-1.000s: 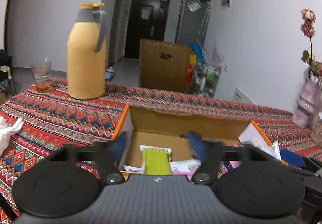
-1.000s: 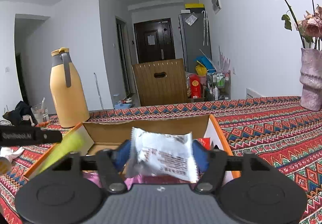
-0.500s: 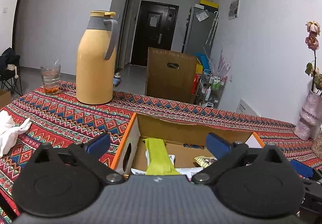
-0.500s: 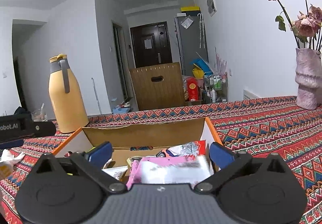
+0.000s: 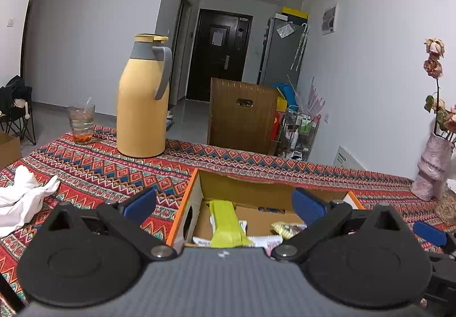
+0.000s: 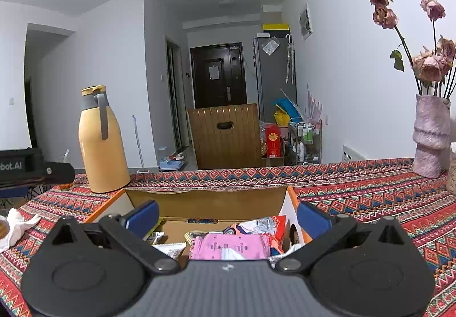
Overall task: Organize snacks
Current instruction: 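Move both grippers back from the box toward the remaining crackers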
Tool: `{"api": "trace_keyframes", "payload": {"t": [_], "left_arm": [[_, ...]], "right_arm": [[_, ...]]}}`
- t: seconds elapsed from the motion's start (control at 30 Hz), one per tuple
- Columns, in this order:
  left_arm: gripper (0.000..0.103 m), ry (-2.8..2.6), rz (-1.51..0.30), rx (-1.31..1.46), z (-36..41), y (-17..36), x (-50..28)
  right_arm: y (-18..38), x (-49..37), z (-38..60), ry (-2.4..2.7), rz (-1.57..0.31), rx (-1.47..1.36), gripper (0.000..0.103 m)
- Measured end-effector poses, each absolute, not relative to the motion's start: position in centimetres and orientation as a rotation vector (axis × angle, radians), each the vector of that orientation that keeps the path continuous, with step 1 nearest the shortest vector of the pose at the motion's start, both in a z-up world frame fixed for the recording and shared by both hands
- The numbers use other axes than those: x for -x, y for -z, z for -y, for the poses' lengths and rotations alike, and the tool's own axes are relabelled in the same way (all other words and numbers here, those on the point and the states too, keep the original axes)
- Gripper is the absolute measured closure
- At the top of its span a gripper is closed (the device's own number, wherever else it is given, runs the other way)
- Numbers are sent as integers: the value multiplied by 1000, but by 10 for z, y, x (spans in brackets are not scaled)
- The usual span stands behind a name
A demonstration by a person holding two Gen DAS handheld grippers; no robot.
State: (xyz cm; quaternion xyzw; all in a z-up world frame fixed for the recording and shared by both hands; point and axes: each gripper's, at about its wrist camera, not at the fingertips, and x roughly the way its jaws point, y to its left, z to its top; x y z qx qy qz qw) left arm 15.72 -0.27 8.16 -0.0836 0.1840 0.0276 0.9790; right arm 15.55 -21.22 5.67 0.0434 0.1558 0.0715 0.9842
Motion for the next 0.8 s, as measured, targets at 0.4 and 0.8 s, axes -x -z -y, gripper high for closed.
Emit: {"api": "trace_keyframes", "payload": {"t": [0.4,0.8], "left_arm": [[0,-43,-436,151,-16,-59,-105],[0,-24,-541,104,-25,-14,-63]], "right_arm": [[-47,-107,215,-163,-362,-70,0],[-15,-64,217,-174,-470,-69,0]]}}
